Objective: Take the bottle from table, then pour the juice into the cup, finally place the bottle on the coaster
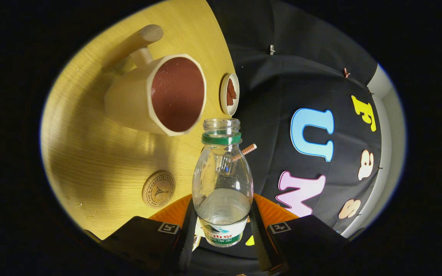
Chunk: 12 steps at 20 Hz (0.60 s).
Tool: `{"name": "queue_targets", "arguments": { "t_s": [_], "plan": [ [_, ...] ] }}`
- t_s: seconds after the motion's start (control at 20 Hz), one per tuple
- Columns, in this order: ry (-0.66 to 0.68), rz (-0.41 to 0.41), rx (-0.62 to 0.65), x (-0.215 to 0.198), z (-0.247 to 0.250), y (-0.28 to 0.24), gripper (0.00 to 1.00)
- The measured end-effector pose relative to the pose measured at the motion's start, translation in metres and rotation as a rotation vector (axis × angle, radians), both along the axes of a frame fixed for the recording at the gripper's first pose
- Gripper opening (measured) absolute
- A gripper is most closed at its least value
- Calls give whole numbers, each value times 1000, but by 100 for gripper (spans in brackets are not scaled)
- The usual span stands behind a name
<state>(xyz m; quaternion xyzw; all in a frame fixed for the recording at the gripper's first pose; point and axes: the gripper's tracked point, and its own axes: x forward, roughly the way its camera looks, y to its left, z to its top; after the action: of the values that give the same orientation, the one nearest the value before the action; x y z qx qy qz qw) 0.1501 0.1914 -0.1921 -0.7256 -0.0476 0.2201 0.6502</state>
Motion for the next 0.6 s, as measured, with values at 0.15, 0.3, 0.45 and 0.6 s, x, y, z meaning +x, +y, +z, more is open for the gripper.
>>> {"name": "queue_targets", "arguments": {
  "t_s": [0.15, 0.3, 0.45, 0.6],
  "plan": [
    [-9, 12, -30, 2, 0, -2, 69],
    [-16, 24, -48, 1, 0, -3, 69],
    [-20, 31, -55, 2, 2, 0, 69],
    [-24, 41, -67, 2, 2, 3, 69]
  ]
}}
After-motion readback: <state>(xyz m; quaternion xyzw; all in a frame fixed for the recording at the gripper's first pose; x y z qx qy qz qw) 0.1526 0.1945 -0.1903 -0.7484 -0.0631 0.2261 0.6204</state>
